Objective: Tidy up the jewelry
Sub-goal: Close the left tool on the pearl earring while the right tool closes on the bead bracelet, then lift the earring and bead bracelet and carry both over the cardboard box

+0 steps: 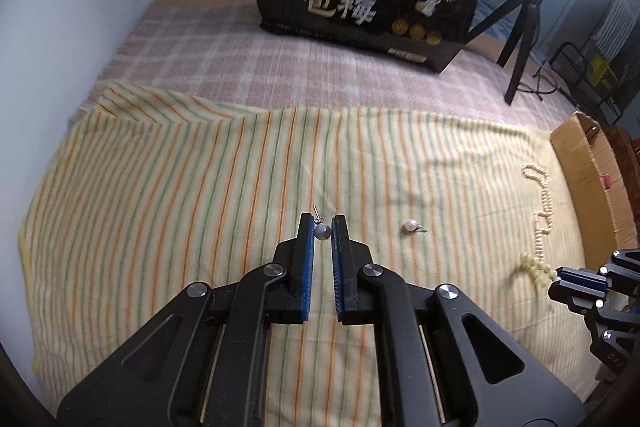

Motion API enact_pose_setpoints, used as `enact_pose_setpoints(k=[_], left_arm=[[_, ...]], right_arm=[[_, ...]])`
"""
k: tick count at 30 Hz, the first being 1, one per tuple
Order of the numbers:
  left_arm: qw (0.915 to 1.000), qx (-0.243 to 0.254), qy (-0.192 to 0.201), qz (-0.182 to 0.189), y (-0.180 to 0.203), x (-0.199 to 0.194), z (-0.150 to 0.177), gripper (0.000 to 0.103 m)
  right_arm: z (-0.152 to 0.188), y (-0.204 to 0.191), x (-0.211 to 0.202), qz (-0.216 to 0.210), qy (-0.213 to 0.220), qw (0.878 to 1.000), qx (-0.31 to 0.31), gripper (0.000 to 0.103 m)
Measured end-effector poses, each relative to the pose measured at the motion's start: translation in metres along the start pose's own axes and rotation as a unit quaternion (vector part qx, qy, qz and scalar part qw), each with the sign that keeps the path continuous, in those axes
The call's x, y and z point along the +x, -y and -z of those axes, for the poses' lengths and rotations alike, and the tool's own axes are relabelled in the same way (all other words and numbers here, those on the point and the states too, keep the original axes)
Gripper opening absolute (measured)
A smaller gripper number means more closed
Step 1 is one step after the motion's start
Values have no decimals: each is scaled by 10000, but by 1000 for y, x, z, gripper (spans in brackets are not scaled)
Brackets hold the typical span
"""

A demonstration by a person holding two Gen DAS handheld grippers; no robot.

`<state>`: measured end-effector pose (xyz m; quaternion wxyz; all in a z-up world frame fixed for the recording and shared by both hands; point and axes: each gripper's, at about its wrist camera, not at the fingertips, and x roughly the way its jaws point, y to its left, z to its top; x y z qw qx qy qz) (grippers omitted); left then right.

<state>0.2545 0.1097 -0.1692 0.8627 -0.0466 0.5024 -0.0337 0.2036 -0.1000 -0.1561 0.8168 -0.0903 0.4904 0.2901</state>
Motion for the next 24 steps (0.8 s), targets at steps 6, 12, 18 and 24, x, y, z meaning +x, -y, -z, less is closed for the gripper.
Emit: enact_pose_setpoints(k=[6, 12, 18, 24], left_arm=[[9997, 84, 223, 98, 12, -34, 3, 6], [9988, 167, 405, 199, 25, -67, 9, 6], [9972, 322, 590, 342, 45, -97, 18, 6], [9954, 437, 692, 507, 70, -117, 26, 6]], right_arm=[[4, -2, -28, -15, 200, 9998, 74, 5], [9, 0, -56, 14, 366, 9992, 173, 5], [20, 3, -90, 88, 579, 9979, 286, 5], [36, 13, -122, 194, 773, 9958, 442, 5]])
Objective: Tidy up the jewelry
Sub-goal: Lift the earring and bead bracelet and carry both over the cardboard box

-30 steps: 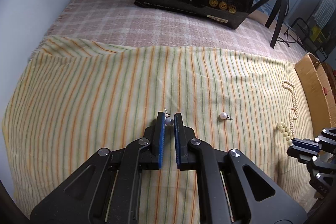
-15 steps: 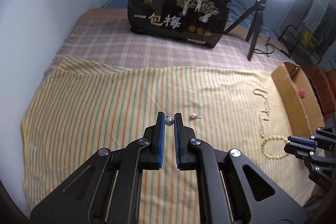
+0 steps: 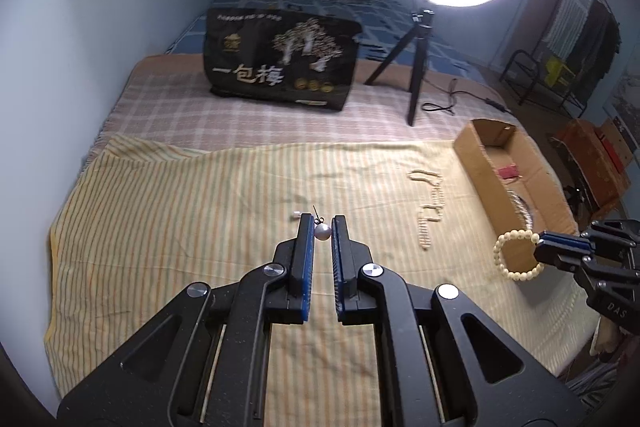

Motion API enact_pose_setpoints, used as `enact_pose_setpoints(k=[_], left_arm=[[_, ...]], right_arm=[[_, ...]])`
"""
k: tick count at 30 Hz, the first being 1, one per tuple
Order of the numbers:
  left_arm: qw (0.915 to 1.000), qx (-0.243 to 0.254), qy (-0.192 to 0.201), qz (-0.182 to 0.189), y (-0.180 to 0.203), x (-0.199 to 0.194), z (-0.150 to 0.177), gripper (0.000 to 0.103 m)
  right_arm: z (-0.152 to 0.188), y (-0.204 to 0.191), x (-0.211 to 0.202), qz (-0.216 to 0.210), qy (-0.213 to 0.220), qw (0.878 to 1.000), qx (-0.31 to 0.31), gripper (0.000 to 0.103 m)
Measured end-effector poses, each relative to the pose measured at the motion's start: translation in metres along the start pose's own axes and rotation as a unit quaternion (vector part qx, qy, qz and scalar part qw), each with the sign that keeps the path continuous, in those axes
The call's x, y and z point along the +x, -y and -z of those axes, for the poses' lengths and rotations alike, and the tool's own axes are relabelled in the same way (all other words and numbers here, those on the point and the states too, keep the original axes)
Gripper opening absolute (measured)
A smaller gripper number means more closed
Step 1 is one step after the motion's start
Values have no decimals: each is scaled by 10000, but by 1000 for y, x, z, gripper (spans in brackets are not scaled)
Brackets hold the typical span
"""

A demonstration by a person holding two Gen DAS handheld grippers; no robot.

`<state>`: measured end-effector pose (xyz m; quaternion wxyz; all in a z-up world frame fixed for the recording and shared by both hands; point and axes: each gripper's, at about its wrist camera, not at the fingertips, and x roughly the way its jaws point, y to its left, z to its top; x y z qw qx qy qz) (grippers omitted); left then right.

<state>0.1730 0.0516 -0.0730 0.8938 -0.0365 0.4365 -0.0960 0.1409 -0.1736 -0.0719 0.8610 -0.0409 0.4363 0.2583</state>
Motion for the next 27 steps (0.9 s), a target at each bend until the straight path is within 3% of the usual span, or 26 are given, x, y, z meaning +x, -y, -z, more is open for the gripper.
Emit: enact_pose_setpoints(k=[16, 27], left_arm=[[9971, 562, 114, 507, 101, -9, 1, 6], [9915, 867, 32, 974, 175, 11, 5, 6]], right_arm=[[34, 80, -75, 555, 348, 9957, 648, 5], [48, 133, -88, 838, 430, 9892, 1124, 5]])
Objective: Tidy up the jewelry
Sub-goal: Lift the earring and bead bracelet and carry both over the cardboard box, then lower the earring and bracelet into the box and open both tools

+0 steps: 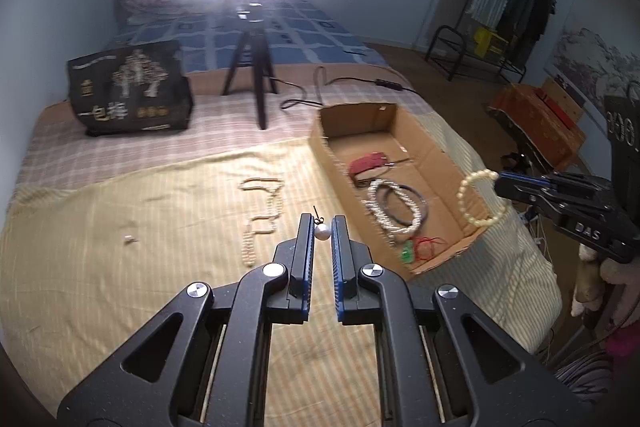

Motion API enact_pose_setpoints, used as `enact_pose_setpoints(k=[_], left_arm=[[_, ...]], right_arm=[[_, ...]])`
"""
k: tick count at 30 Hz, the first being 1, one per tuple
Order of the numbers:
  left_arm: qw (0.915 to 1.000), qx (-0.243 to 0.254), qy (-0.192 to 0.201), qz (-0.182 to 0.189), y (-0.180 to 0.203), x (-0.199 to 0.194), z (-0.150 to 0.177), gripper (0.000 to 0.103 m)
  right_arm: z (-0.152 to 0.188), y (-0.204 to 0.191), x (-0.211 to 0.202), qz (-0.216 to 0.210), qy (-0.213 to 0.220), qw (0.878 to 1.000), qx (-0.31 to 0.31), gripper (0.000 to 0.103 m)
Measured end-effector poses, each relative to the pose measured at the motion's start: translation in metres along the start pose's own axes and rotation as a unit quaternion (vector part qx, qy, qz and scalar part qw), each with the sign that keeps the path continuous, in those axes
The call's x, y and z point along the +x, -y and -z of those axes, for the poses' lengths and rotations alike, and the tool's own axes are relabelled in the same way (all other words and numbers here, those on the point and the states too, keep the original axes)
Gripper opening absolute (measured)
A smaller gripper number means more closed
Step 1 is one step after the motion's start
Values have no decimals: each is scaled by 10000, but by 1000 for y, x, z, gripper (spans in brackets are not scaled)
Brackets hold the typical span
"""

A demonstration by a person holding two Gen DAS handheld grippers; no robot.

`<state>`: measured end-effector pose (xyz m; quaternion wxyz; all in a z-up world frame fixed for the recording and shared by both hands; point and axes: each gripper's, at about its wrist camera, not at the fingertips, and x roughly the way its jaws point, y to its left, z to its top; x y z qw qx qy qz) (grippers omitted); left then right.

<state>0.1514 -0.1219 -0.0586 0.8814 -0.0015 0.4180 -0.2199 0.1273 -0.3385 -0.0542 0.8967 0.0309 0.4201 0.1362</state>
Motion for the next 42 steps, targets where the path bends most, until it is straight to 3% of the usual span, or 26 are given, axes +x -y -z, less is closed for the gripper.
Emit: enact_pose_setpoints(k=[19, 33, 35, 36, 38, 40, 41, 42], left_arm=[[9974, 413, -355, 470, 66, 65, -3, 6], [9953, 581, -542, 559, 82, 87, 1, 6], [9953, 589, -541, 538, 82, 89, 2, 6], [9954, 587, -556, 514, 82, 89, 2, 7], [9949, 575, -631, 529, 81, 92, 3, 12], [9951, 543, -634, 527, 79, 92, 3, 43], [9959, 515, -568, 482, 77, 90, 4, 47], [9961, 508, -539, 470, 77, 89, 4, 47]], right_arm=[[-5, 60, 39, 272, -225, 9985, 420, 5], [0, 66, 46, 209, -270, 9981, 508, 7], [-1, 64, 45, 249, -236, 9982, 485, 21], [-1, 64, 45, 270, -216, 9982, 485, 34], [-2, 63, 44, 330, -183, 9980, 504, 39], [-3, 63, 44, 392, -170, 9978, 511, 43], [-3, 64, 44, 423, -171, 9976, 516, 47], [-3, 64, 44, 456, -167, 9974, 526, 62]])
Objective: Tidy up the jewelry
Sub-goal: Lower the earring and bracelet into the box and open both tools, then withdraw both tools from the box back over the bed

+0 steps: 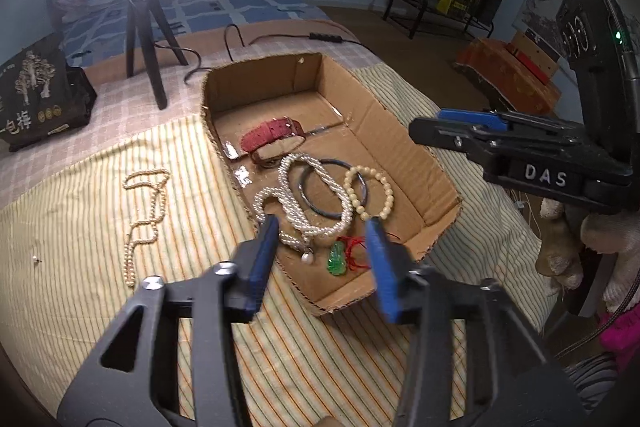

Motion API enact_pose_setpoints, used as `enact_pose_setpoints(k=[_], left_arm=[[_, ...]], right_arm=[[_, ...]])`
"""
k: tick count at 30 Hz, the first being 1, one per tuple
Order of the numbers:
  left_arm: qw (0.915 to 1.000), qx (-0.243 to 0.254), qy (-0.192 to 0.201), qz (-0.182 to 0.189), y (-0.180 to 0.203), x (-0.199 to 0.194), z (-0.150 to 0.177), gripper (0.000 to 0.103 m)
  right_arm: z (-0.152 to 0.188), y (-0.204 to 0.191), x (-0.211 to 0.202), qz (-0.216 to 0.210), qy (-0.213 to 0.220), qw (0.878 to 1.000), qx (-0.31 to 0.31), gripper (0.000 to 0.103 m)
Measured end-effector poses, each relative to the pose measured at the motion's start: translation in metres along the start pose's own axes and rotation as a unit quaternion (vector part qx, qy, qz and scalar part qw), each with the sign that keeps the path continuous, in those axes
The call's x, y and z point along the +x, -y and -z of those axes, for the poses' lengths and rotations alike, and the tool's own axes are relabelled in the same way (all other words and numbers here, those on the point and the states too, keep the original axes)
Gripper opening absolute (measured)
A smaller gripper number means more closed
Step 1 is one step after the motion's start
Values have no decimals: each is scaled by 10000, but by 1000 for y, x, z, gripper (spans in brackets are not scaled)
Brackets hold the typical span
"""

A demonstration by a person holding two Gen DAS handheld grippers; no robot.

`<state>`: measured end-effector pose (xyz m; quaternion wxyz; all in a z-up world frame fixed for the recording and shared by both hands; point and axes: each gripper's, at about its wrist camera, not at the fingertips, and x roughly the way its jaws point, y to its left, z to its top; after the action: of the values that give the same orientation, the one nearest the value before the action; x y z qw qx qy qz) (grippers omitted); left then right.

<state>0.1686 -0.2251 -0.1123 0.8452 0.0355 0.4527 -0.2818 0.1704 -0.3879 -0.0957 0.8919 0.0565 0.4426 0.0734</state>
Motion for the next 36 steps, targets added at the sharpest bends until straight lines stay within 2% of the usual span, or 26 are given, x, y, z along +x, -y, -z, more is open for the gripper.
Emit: enact_pose_setpoints(k=[1, 5, 7, 13, 28, 36], left_arm=[[10000, 2, -6, -5, -1, 0, 0, 47], [10000, -45, -18, -52, -4, -2, 0, 50], [9999, -107, -19, -70, -6, -3, 0, 64], [9999, -113, 23, -102, -8, -8, 1, 65], [9996, -133, 176, -162, -27, -36, 6, 65], [9981, -424, 325, -301, -63, -64, 13, 65]], right_arm=[[0, 0, -1, 29, 31, 10000, 8, 74], [-1, -1, -4, 153, 109, 9998, 12, 81], [-2, -2, -6, 233, 151, 9996, -1, 88], [-3, -6, -11, 399, 225, 9989, -38, 95], [-3, -19, -11, 526, 84, 9986, -16, 95], [-5, -41, -16, 615, 206, 9978, -124, 95]])
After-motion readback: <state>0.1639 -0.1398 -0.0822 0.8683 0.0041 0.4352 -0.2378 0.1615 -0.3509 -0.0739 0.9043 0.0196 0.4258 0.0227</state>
